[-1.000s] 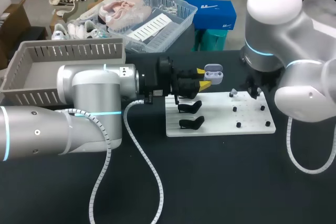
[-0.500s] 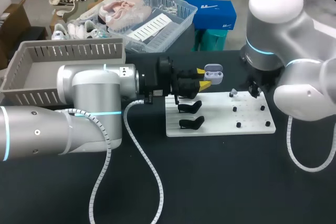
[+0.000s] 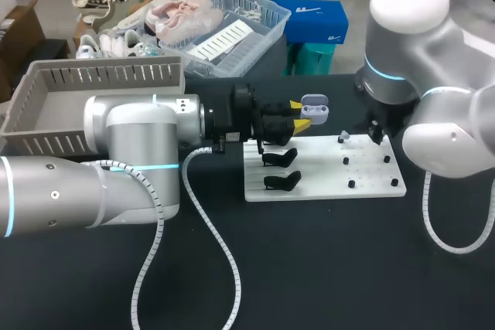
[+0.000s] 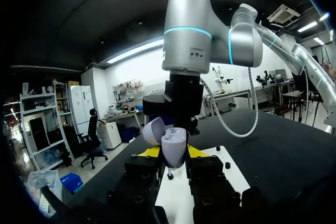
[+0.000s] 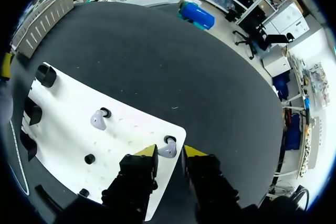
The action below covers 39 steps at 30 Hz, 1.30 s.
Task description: Pick up each earbud case from the left stands, insert the matching earbuds, close the lid, and place the case in the box.
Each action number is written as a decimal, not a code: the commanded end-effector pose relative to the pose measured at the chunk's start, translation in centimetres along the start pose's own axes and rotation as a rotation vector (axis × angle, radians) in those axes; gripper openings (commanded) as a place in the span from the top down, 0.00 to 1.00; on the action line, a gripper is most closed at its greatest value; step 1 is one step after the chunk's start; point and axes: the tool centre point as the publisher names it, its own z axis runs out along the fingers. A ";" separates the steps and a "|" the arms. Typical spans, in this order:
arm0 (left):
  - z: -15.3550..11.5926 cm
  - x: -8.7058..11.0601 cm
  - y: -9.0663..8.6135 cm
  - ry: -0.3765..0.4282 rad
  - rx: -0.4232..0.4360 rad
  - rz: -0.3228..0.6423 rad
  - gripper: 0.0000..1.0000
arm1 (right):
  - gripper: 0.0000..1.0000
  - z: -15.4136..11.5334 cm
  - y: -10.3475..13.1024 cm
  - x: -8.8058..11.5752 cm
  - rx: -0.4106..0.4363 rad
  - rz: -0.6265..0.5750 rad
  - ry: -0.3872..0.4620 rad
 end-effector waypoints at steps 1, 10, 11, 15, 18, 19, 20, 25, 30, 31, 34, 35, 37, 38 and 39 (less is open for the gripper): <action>0.0 0.0 -0.1 -0.001 -0.005 0.002 1.00 | 0.74 0.2 0.0 -0.1 -0.002 -0.001 0.000; 0.0 0.0 -0.1 -0.001 -0.005 0.002 1.00 | 0.76 0.3 0.0 -0.2 -0.004 0.000 0.002; 0.0 0.0 -0.1 -0.001 -0.005 0.002 1.00 | 0.76 0.3 0.0 -0.2 -0.004 0.001 0.002; 0.0 0.0 -0.1 -0.001 -0.005 0.002 1.00 | 0.78 0.2 0.0 -0.2 -0.003 0.003 0.002; 0.0 0.0 -0.1 -0.001 -0.005 0.002 1.00 | 0.80 0.2 0.0 -0.2 -0.003 0.004 0.002; 0.0 0.0 -0.1 -0.001 -0.005 0.002 1.00 | 0.80 0.2 0.0 -0.2 -0.003 0.005 0.002; 0.0 0.0 -0.1 -0.001 -0.005 0.002 1.00 | 0.85 0.2 0.0 -0.2 -0.002 0.005 0.003; 0.0 0.0 -0.1 -0.001 -0.005 0.002 1.00 | 0.90 0.1 0.0 -0.2 -0.001 0.005 0.000; 0.0 0.0 -0.1 -0.001 -0.005 0.002 1.00 | 1.00 -0.1 -0.1 -0.2 -0.007 0.009 -0.008; 0.0 0.0 -0.1 -0.001 -0.005 0.002 1.00 | 1.00 -0.1 -0.1 -0.2 -0.008 0.009 -0.009; 0.0 0.0 -0.1 -0.001 -0.005 0.002 1.00 | 1.00 -0.5 0.0 -0.3 -0.005 0.008 -0.013; 0.0 0.0 -0.1 -0.001 -0.005 0.002 1.00 | 1.00 -0.7 0.0 -0.3 -0.003 0.007 -0.015; 0.0 0.0 -0.1 -0.001 -0.005 0.002 1.00 | 1.00 -1.0 -0.1 -0.2 0.001 0.007 -0.017; 0.0 0.0 -0.1 -0.001 -0.005 0.002 1.00 | 1.00 -1.1 -0.1 -0.2 0.003 0.007 -0.018; 0.0 0.0 -0.1 -0.001 -0.005 0.002 1.00 | 1.00 -1.3 -0.1 -0.1 0.004 0.008 -0.018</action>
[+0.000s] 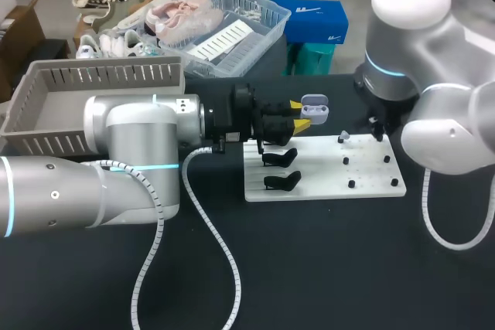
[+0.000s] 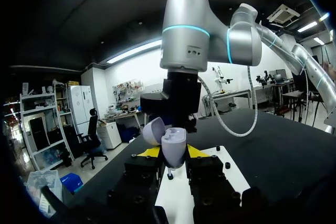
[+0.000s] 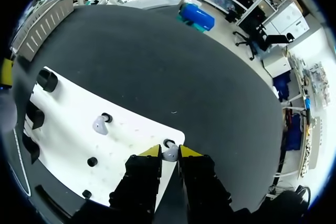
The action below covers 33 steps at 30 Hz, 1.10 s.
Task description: Pick up each earbud case from the left stands, insert the matching earbuds, close the lid, and place the case in the box.
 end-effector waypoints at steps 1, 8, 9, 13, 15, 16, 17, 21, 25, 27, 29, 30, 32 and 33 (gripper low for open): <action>0.0 0.0 -0.1 -0.001 -0.005 0.002 1.00 | 1.00 -0.9 0.1 0.5 0.010 0.003 -0.009; 0.0 0.0 -0.1 -0.001 -0.005 0.002 1.00 | 1.00 -3.0 0.4 0.9 -0.059 0.007 -0.100; 0.0 0.0 -0.1 -0.001 -0.005 0.002 1.00 | 1.00 -3.3 0.5 1.0 -0.057 0.007 -0.108; 0.0 0.0 -0.1 -0.001 -0.005 0.002 1.00 | 1.00 -5.1 1.1 1.1 -0.033 -0.014 -0.122; 0.0 0.0 -0.1 -0.001 -0.005 0.002 1.00 | 1.00 -6.0 1.4 1.3 -0.026 -0.021 -0.125; 0.0 0.0 -0.1 -0.001 -0.005 0.002 1.00 | 1.00 -6.4 1.7 1.3 -0.022 -0.034 -0.126; 0.0 0.0 -0.1 -0.001 -0.005 0.002 1.00 | 1.00 -6.8 2.0 1.4 -0.019 -0.040 -0.124; 0.0 0.0 -0.1 -0.001 -0.005 0.002 1.00 | 1.00 -7.9 3.1 1.7 -0.022 -0.072 -0.111; 0.0 0.0 -0.1 -0.001 -0.005 0.002 1.00 | 1.00 -8.2 3.4 1.8 -0.020 -0.075 -0.112; 0.0 0.0 -0.1 -0.001 -0.005 0.002 1.00 | 1.00 -8.2 3.4 1.8 -0.020 -0.075 -0.112; 0.0 0.0 -0.1 -0.001 -0.005 0.002 1.00 | 1.00 -8.2 3.4 1.8 -0.020 -0.075 -0.112; 0.0 0.0 -0.1 -0.001 -0.005 0.002 1.00 | 1.00 -8.2 3.4 1.8 -0.020 -0.075 -0.112; 0.0 0.0 -0.1 -0.001 -0.005 0.002 1.00 | 1.00 -8.2 3.4 1.8 -0.020 -0.075 -0.112; 0.0 0.0 -0.1 -0.001 -0.005 0.002 1.00 | 1.00 -8.2 3.4 1.8 -0.020 -0.075 -0.112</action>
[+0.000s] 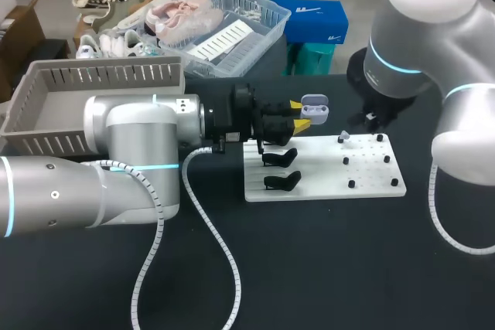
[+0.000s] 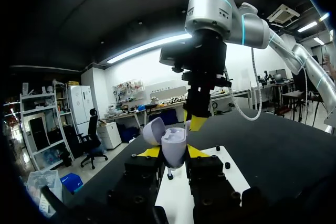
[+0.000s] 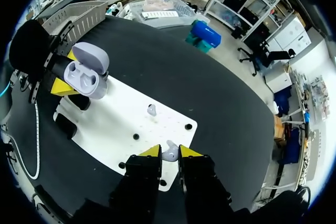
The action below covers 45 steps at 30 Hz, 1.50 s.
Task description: Pick up each earbud case from the left stands, insert the matching earbuds, close the lid, and place the case in the box.
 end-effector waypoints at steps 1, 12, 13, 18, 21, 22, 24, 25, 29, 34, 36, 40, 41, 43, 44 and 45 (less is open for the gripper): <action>0.0 0.0 -0.1 -0.001 -0.005 0.002 1.00 | 1.00 0.0 0.1 0.2 0.004 0.002 -0.007; 0.0 0.0 -0.1 -0.001 -0.005 0.002 1.00 | 1.00 0.0 0.1 0.2 0.004 0.002 -0.007; 0.0 0.0 -0.1 -0.001 -0.005 0.002 1.00 | 1.00 0.0 0.1 0.2 0.004 0.002 -0.007; 0.0 0.0 -0.1 -0.001 -0.005 0.002 1.00 | 1.00 -0.1 -0.1 0.4 0.015 0.044 0.010; 0.0 0.0 -0.1 -0.001 -0.005 0.002 1.00 | 1.00 -0.2 -0.2 0.7 0.049 0.116 0.074; 0.0 0.0 -0.1 -0.001 -0.005 0.002 1.00 | 1.00 -0.2 -0.4 0.8 0.061 0.163 0.110; 0.0 0.0 -0.1 -0.001 -0.005 0.002 1.00 | 1.00 -0.3 -0.7 0.9 0.072 0.234 0.146; 0.0 0.0 -0.1 -0.001 -0.005 0.002 1.00 | 1.00 -0.3 -0.8 0.9 0.064 0.294 0.179; 0.0 0.0 -0.1 -0.001 -0.005 0.002 1.00 | 1.00 -0.7 -0.8 1.3 0.093 0.436 0.228; 0.0 0.0 -0.1 -0.001 -0.005 0.002 1.00 | 1.00 -2.0 -0.4 1.6 0.106 0.628 0.285; 0.0 0.0 -0.1 -0.001 -0.005 0.002 1.00 | 1.00 -2.7 0.0 1.5 0.134 0.681 0.291; 0.0 0.0 -0.1 -0.001 -0.005 0.002 1.00 | 1.00 -4.1 0.7 1.2 0.146 0.795 0.329; 0.0 0.0 -0.1 -0.001 -0.005 0.002 1.00 | 1.00 -4.4 0.8 1.1 0.141 0.814 0.328; 0.0 0.0 -0.1 -0.001 -0.005 0.002 1.00 | 1.00 -5.1 1.2 0.6 0.133 0.833 0.311; 0.0 0.0 -0.1 -0.001 -0.005 0.002 1.00 | 1.00 -5.4 1.4 0.4 0.140 0.845 0.305; 0.0 0.0 -0.1 -0.001 -0.005 0.002 1.00 | 1.00 -5.7 1.6 0.1 0.148 0.849 0.301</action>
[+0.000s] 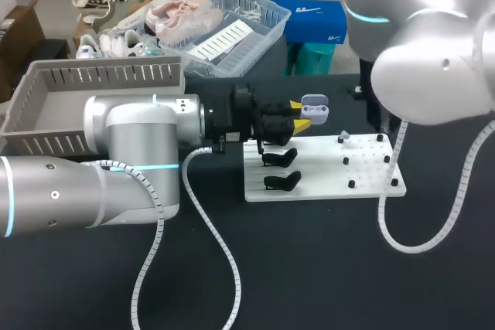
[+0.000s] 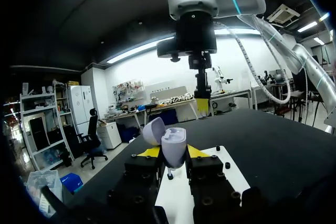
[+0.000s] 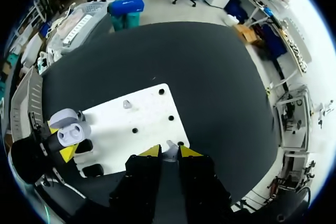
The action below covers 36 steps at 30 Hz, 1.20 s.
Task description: Pick up each earbud case from the left stands, insert the matching earbuds, close the lid, and place the case in the box.
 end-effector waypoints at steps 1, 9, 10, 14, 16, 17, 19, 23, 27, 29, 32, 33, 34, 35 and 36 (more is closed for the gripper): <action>0.0 0.0 -0.1 -0.001 -0.005 0.002 1.00 | 1.00 -1.7 1.2 -0.1 0.021 0.081 0.001; 0.0 0.0 -0.1 -0.001 -0.005 0.002 1.00 | 1.00 -3.5 2.9 -0.8 -0.079 0.135 0.009; 0.0 0.0 -0.1 -0.001 -0.005 0.002 1.00 | 1.00 -3.6 3.2 -0.9 -0.083 0.145 0.009; 0.0 0.0 -0.1 -0.001 -0.005 0.002 1.00 | 1.00 -4.2 4.3 -0.9 -0.083 0.168 0.021; 0.0 0.0 -0.1 -0.001 -0.005 0.002 1.00 | 1.00 -4.3 4.8 -0.8 -0.069 0.176 0.016; 0.0 0.0 -0.1 -0.001 -0.005 0.002 1.00 | 1.00 -4.5 5.1 -0.8 -0.055 0.178 0.004; 0.0 0.0 -0.1 -0.001 -0.005 0.002 1.00 | 1.00 -4.6 5.6 -0.8 -0.046 0.177 -0.014; 0.0 0.0 -0.1 -0.001 -0.005 0.002 1.00 | 1.00 -4.6 6.4 -0.9 -0.038 0.172 -0.043; 0.0 0.0 -0.1 -0.001 -0.005 0.002 1.00 | 1.00 -4.4 6.8 -1.0 -0.042 0.168 -0.054; 0.0 0.0 -0.1 -0.001 -0.005 0.002 1.00 | 1.00 -4.4 7.1 -1.0 -0.040 0.163 -0.064; 0.0 0.0 -0.1 -0.001 -0.005 0.002 1.00 | 1.00 -4.3 7.4 -1.1 -0.044 0.152 -0.064; 0.0 0.0 -0.1 -0.001 -0.005 0.002 1.00 | 1.00 -4.3 7.6 -1.1 -0.043 0.151 -0.063; 0.0 0.0 -0.1 -0.001 -0.005 0.002 1.00 | 1.00 -4.3 7.7 -1.1 -0.042 0.151 -0.061; 0.0 0.0 -0.1 -0.001 -0.005 0.002 1.00 | 1.00 -4.3 7.8 -1.1 -0.041 0.151 -0.060; 0.0 0.0 -0.1 -0.001 -0.005 0.002 1.00 | 1.00 -4.4 8.0 -1.1 -0.045 0.148 -0.059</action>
